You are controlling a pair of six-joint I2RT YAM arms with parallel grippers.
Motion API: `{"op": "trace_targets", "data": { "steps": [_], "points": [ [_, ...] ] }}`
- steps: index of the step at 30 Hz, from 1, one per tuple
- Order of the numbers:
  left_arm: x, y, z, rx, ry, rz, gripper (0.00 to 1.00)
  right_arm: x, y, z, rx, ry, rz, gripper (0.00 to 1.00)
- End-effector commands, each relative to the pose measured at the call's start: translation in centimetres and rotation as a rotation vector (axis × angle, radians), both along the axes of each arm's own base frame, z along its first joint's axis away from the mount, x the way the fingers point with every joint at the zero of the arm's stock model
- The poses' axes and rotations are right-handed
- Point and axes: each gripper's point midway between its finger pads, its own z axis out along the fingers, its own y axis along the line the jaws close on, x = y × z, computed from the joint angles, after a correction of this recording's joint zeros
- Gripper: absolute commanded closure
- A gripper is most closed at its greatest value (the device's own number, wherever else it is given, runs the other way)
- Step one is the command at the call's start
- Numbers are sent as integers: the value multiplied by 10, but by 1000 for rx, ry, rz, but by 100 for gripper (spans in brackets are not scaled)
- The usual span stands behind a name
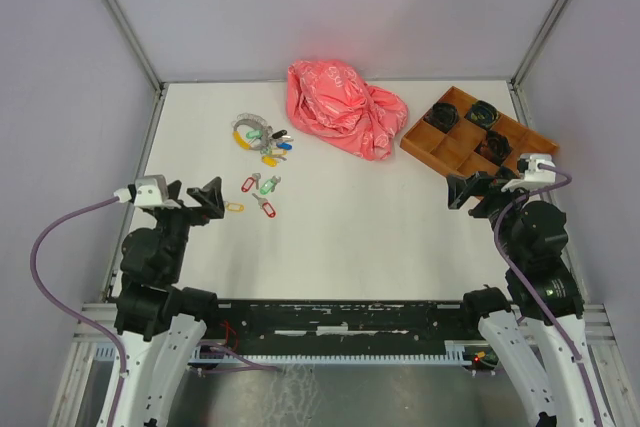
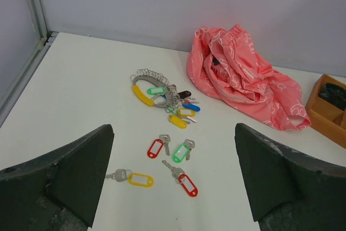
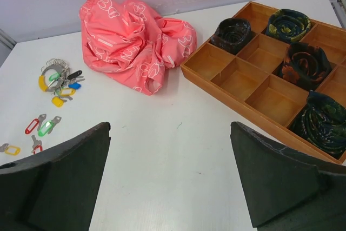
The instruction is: Put the keys on the keyring
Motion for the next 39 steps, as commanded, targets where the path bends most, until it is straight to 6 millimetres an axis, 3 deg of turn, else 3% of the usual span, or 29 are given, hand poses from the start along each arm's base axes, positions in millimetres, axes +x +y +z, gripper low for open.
{"op": "trace_targets", "data": {
  "steps": [1,12,19,27,39],
  "points": [
    [4,-1,4,36,-10,-8,1,3,3,13,5,-47,12,0],
    [24,8,-10,22,88,70,1,2,6,8,17,-42,23,0],
    [52,0,-32,1,236,67,1,-1,11,5,6,-36,46,0],
    [121,-6,-83,-67,491,174,1,-5,15,7,2,-60,63,0],
    [233,8,-164,-18,716,406,5,-10,30,4,-10,-64,126,0]
  ]
}}
